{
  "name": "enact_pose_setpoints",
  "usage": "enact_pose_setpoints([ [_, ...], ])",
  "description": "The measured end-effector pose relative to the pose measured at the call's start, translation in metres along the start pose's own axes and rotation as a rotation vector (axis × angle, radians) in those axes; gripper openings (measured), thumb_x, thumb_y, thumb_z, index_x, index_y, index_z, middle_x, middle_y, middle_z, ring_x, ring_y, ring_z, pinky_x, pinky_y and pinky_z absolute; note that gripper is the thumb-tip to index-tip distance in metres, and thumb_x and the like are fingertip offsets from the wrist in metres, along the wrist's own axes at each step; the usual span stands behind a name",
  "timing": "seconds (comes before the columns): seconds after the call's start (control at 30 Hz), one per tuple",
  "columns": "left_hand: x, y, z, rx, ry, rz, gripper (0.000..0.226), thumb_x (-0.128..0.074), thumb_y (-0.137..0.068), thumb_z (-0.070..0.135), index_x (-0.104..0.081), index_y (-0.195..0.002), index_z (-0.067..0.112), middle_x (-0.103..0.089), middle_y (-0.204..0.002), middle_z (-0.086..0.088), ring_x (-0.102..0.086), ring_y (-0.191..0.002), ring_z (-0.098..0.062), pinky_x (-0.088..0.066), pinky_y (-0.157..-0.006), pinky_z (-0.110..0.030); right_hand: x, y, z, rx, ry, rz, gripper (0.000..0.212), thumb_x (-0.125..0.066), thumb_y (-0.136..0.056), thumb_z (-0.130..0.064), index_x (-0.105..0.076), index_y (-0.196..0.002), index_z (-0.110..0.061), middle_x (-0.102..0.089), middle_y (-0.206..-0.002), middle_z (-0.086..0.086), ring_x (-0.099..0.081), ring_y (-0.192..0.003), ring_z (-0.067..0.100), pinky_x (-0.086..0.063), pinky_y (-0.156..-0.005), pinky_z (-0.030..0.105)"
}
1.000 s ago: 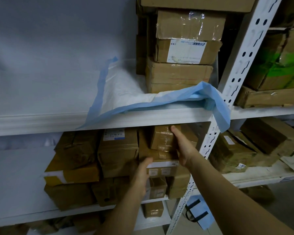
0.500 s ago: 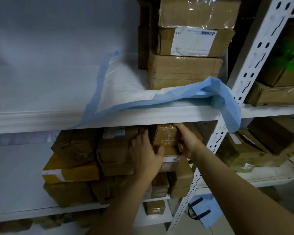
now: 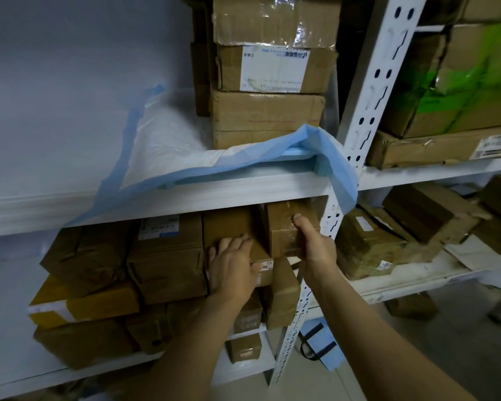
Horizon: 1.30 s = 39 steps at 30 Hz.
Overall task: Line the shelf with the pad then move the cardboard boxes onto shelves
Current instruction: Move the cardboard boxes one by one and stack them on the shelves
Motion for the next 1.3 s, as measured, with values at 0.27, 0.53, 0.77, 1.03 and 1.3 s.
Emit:
enact_pose_setpoints([
  [0.27,-0.001,-0.001,-0.004,0.023,-0.034,0.035,0.050,-0.051,-0.094,0.037,-0.040,-0.142,0.025,-0.038,-0.151,0.008,-0.032,-0.134,-0.016,-0.031,-0.110,-0.037,0.026,-0.001,0.026,0.040,0.061,0.224,0.052,-0.077,-0.066,-0.034,-0.053,-0.109,-0.016,-0.059,-0.110,0.007,-0.057,-0.099,0.022,-0.051,-0.089,0.041],
  [0.53,-0.001,0.008,-0.005,0.035,-0.053,0.044,0.051,-0.049,-0.094,0.042,-0.040,-0.142,0.027,-0.037,-0.151,0.011,-0.033,-0.134,-0.014,-0.031,-0.110,-0.037,0.034,-0.012,0.098,-0.286,-0.106,0.251,0.099,-0.088,-0.045,-0.050,-0.047,-0.125,-0.007,-0.062,-0.113,0.014,-0.061,-0.103,0.033,-0.051,-0.093,0.047],
  [0.77,0.001,0.003,-0.003,0.034,-0.031,0.066,0.050,-0.051,-0.093,0.041,-0.045,-0.140,0.026,-0.039,-0.150,0.009,-0.034,-0.133,-0.016,-0.031,-0.108,-0.039,0.034,-0.035,0.099,-0.303,0.070,0.287,0.078,-0.078,-0.071,-0.042,-0.044,-0.131,-0.005,-0.056,-0.125,0.015,-0.052,-0.117,0.035,-0.047,-0.089,0.041],
  [1.03,0.004,0.006,-0.006,0.037,0.057,0.073,0.050,-0.054,-0.093,0.035,-0.045,-0.141,0.025,-0.037,-0.151,0.009,-0.029,-0.138,-0.014,-0.025,-0.114,-0.038,0.033,-0.022,0.097,-0.338,0.179,0.344,0.083,-0.079,-0.069,-0.043,-0.042,-0.133,-0.005,-0.053,-0.125,0.016,-0.052,-0.114,0.035,-0.048,-0.079,0.038],
  [1.3,0.041,0.041,-0.031,0.074,0.211,0.185,0.028,-0.051,-0.093,0.020,-0.063,-0.118,0.022,-0.052,-0.130,0.008,-0.036,-0.125,-0.011,-0.030,-0.099,-0.018,-0.010,0.036,0.079,-0.127,0.097,0.103,0.035,-0.049,-0.096,-0.019,-0.053,-0.120,0.006,-0.060,-0.093,0.012,-0.051,-0.062,0.012,-0.043,-0.054,0.026],
])
Point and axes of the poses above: each hand's wrist, its own y-axis away from the middle knuckle, its own x-axis out of the back of the hand, z = x × y, the point moved 8 cm from there along -y, towards the middle knuckle
